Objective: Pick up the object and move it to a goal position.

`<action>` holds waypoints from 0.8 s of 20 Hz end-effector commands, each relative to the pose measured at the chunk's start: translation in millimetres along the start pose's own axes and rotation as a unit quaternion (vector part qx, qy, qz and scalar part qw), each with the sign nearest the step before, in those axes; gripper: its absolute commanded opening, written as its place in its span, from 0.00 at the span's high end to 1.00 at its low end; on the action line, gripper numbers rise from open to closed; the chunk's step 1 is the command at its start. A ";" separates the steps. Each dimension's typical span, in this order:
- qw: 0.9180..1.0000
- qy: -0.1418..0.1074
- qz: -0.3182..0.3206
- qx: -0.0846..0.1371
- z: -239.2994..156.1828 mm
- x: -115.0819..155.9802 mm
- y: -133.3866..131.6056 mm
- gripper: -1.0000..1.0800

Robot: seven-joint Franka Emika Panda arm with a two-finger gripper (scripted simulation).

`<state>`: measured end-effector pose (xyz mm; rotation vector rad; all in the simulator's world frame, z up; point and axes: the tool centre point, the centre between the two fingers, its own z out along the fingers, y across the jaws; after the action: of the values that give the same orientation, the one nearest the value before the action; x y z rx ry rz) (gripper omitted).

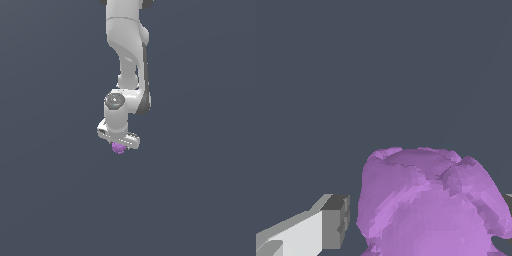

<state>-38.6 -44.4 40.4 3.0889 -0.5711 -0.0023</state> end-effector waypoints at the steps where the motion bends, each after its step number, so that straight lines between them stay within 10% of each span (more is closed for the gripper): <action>1: 1.000 0.001 0.000 0.000 1.2 0.6 -0.3 1.00; 16: 1.000 0.001 0.000 0.000 0.2 -5.5 -8.2 1.00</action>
<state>-39.7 -39.6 40.2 3.0883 -0.5738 0.0003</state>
